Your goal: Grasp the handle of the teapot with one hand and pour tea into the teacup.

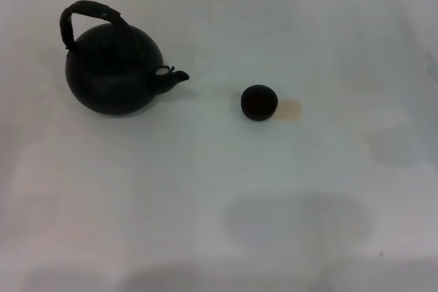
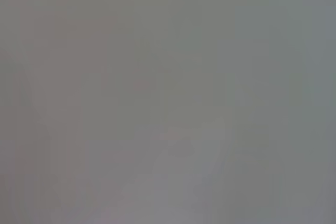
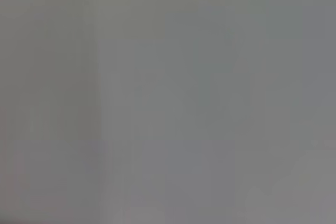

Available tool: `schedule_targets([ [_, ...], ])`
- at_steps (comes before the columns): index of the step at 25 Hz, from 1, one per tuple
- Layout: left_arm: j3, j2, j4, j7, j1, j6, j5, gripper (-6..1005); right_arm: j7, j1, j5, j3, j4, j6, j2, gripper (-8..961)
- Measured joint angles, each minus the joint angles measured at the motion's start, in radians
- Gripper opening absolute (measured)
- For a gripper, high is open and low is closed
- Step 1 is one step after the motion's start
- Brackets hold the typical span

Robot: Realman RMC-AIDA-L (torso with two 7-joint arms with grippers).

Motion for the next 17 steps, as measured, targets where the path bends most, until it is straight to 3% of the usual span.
schedule_targets([
  [2, -0.067, -0.021, -0.004, 0.015, 0.013, -0.012, 0.0, 851, 0.0, -0.001, 0.0, 0.013, 0.0, -0.01, -0.001, 845],
  [17, -0.102, -0.026, -0.068, 0.05, 0.014, 0.093, -0.009, 851, -0.102, -0.002, 0.0, 0.085, 0.0, -0.136, 0.0, 845],
])
